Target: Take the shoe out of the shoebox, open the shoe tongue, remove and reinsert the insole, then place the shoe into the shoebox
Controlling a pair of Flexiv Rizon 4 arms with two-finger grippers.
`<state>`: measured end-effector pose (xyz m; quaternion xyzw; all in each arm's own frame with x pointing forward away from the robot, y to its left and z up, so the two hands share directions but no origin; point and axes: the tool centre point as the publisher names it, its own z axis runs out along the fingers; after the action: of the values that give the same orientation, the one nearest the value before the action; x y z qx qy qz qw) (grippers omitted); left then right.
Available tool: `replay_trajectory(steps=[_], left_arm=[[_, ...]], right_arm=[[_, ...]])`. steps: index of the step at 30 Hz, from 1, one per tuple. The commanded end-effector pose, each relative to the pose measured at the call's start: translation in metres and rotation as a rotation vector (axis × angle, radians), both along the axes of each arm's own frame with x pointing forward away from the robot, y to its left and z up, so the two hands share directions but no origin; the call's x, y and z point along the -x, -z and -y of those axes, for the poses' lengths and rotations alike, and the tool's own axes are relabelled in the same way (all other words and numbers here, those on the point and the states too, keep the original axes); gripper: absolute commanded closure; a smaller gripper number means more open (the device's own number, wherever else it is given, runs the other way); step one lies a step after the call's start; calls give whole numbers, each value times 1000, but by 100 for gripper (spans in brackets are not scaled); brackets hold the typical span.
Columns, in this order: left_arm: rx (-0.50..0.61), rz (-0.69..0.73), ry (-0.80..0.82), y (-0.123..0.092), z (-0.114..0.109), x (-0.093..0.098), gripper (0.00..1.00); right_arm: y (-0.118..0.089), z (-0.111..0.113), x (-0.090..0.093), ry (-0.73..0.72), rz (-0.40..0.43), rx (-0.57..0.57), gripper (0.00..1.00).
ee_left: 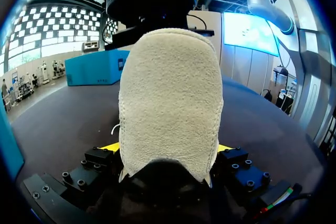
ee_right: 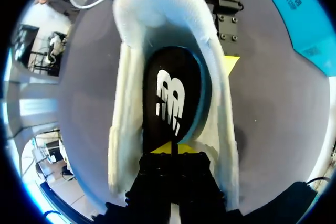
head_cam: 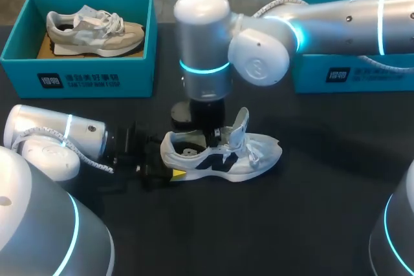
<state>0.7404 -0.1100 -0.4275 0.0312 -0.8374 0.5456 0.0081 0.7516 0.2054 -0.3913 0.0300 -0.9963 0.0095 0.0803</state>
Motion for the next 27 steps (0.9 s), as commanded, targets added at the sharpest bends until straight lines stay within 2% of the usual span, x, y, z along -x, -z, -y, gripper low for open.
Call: replay_trajectory(steps=[1,11,15,27], left_arm=[[-2,0,0,5,0,-1,100],[-2,0,0,5,0,-1,100],[-2,0,0,5,0,-1,100],[-2,0,0,5,0,-1,100]], right_arm=[[-14,9,-6,-16,-17,-36,100],[-47,8,-13,-85,-13,-91,100],[-58,9,-14,-105,-3,-80,100],[-74,9,-21,-143,19,-82,100]])
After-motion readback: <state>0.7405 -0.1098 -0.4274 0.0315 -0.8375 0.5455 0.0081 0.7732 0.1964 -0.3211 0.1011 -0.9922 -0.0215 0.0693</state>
